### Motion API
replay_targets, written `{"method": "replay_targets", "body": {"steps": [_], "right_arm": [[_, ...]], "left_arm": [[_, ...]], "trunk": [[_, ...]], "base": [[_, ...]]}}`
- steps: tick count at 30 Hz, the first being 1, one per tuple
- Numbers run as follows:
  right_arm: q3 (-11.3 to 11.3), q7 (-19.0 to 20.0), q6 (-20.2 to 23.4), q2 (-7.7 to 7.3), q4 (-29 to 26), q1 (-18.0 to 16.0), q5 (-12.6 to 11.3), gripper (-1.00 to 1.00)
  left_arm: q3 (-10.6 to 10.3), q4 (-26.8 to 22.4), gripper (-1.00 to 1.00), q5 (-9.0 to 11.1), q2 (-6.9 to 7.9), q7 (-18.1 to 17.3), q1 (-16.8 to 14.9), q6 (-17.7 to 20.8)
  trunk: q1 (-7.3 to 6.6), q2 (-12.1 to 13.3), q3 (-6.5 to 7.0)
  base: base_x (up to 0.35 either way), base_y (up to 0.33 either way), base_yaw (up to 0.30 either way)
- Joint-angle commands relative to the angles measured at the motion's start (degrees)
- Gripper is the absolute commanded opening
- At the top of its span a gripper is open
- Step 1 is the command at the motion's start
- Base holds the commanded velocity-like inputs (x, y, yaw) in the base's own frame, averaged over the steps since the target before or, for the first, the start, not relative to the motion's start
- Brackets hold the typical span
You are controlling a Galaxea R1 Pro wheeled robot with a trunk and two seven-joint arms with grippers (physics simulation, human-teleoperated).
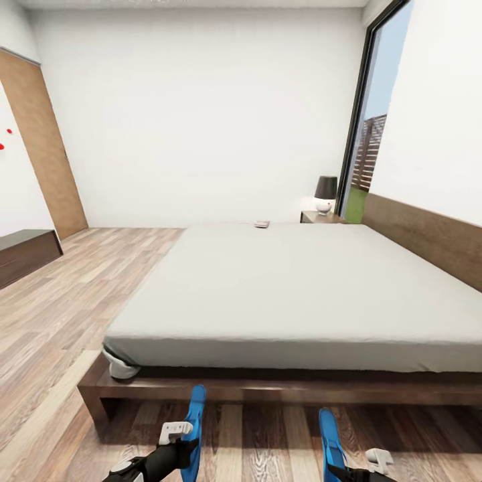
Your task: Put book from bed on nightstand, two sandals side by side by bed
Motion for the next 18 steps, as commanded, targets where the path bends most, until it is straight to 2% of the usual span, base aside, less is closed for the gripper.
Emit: {"method": "replay_targets", "body": {"steps": [1,18], "right_arm": [[-0.3,0.2,-0.1,-0.01,0.1,0.0,0.1,-1.00],[-0.3,0.2,-0.1,-0.03,0.2,0.0,0.1,-1.00]], "left_arm": [[0.4,0.1,-1.00,0.1,-0.01,-0.4,0.0,0.0],[0.4,0.1,-1.00,0.1,0.00,-0.4,0.0,0.0]], "trunk": [[-0.01,0.0,-0.06],[-0.01,0.0,-0.06]], "base": [[0.000,0.000,0.005],[0.000,0.000,0.000]]}}
